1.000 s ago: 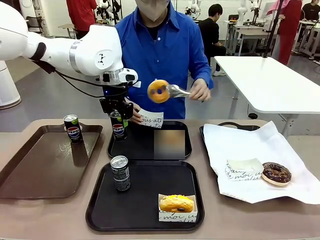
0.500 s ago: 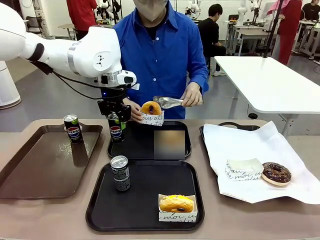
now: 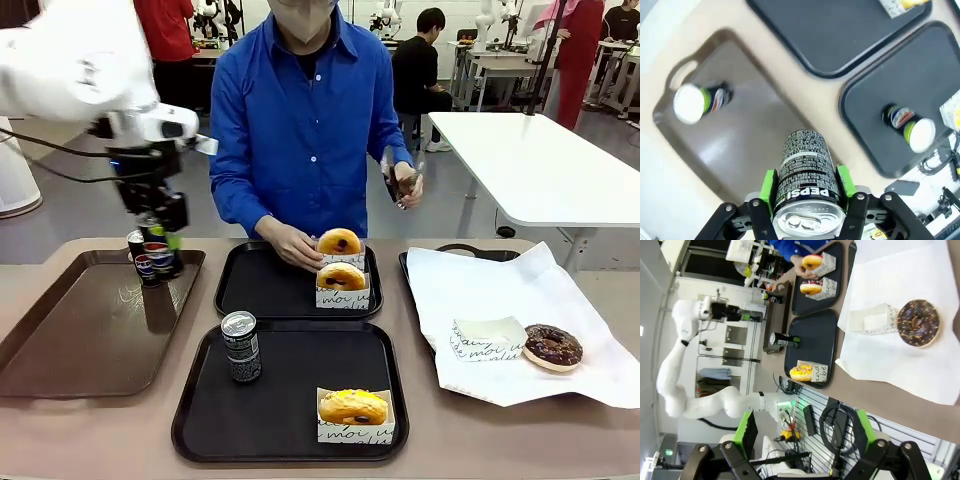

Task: Set up donuts and drinks on trays.
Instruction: Pick up one Pepsi coke from the Handle tray and place it on the Flat Tray without a Pepsi coke.

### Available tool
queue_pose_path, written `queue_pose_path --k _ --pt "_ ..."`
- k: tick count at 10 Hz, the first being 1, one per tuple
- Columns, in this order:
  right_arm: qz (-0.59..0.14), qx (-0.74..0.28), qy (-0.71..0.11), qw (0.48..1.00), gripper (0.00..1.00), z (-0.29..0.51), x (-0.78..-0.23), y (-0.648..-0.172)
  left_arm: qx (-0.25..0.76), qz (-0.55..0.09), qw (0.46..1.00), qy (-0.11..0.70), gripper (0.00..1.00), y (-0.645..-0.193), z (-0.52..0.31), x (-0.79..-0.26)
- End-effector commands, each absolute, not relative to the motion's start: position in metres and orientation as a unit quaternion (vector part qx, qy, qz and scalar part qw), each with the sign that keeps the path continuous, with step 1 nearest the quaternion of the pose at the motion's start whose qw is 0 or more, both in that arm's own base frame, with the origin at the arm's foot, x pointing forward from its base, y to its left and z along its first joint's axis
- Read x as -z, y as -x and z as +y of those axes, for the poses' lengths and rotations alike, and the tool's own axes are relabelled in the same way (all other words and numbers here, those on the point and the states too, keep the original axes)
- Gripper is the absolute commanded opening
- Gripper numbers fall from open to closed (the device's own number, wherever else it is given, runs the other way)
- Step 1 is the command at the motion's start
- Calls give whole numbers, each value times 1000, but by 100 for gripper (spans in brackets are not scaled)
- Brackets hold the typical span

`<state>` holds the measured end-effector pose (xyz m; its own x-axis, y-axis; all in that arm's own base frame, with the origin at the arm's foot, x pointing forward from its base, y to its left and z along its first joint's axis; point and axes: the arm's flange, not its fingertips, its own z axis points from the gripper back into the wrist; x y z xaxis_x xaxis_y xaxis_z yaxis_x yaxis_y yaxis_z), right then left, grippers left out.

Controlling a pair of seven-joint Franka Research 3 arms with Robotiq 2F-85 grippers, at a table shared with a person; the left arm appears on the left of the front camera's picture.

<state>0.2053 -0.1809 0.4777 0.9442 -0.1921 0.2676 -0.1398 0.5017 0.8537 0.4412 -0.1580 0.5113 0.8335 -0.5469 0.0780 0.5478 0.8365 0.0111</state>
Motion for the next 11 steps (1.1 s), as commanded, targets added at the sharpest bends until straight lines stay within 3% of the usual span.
queue_pose_path --k 1,11 --pt "-176 9 -507 844 100 -181 -477 -206 262 -45 964 1 58 -428 -146 -511" --pt "-176 9 -507 844 100 -181 -477 -206 274 -46 961 4 58 -425 -143 -518"
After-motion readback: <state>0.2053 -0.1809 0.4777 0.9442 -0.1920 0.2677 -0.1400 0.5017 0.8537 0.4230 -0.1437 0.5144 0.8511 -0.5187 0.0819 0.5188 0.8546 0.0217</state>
